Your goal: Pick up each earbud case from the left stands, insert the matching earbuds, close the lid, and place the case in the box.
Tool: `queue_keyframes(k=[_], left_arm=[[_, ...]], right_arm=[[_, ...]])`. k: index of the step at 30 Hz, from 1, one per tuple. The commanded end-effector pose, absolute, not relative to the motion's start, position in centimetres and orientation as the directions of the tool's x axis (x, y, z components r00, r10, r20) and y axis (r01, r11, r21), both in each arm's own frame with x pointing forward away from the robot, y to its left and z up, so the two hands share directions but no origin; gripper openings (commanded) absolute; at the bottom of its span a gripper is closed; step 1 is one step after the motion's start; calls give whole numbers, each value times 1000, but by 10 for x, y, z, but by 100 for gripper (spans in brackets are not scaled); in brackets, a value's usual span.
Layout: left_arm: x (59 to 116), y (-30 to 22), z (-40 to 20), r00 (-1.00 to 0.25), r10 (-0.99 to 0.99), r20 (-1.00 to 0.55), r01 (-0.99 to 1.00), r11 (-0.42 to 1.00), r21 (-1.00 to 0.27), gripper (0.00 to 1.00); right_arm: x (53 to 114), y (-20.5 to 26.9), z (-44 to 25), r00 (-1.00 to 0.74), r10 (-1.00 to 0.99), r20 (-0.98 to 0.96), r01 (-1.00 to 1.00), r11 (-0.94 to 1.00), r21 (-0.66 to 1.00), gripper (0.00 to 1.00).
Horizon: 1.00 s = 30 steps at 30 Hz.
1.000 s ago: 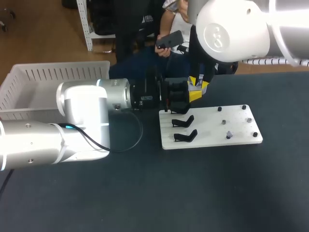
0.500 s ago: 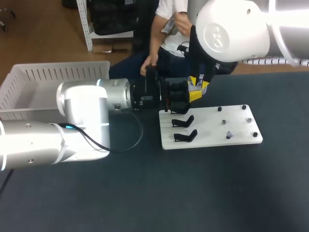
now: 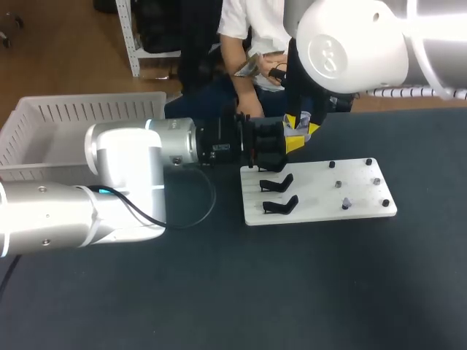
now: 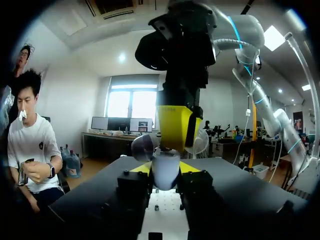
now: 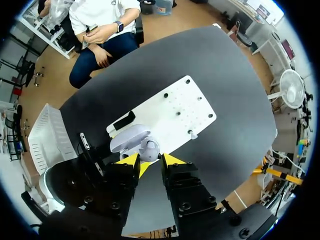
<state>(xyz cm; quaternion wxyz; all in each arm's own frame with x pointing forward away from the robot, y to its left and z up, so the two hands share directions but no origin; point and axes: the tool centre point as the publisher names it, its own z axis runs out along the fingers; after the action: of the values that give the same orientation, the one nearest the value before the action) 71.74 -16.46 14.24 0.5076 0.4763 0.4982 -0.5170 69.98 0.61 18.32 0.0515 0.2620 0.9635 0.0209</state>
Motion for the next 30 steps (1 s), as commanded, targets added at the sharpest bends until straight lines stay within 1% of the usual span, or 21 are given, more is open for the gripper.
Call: queue_keyframes(k=[1,3,7,11,16,18,19,20,21,30], left_arm=[[716,-165,142,-27,-55,-998,999,19,-28,0],[716,-165,142,-27,-55,-998,999,19,-28,0],[716,-165,142,-27,-55,-998,999,19,-28,0],[716,-165,142,-27,-55,-998,999,19,-28,0],[716,-165,142,-27,-55,-998,999,19,-28,0],[716,-165,142,-27,-55,-998,999,19,-28,0],[716,-165,142,-27,-55,-998,999,19,-28,0],[716,-165,142,-27,-55,-998,999,19,-28,0],[716,-165,142,-27,-55,-998,999,19,-28,0],[716,-165,142,-27,-55,-998,999,19,-28,0]], right_arm=[[698,6,183,-856,508,-93,504,861,70,29],[698,7,183,-856,508,-94,503,861,70,29],[697,8,187,-856,507,-98,501,862,80,34],[687,9,201,-856,510,-89,497,857,135,33],[667,6,216,-870,481,-111,455,869,195,38],[656,5,221,-884,439,-164,405,892,203,49],[651,4,223,-890,422,-173,387,899,205,56],[646,3,225,-895,402,-193,366,909,200,83],[641,2,226,-897,388,-210,350,916,195,100],[609,-27,225,-896,283,-341,254,959,128,100]])
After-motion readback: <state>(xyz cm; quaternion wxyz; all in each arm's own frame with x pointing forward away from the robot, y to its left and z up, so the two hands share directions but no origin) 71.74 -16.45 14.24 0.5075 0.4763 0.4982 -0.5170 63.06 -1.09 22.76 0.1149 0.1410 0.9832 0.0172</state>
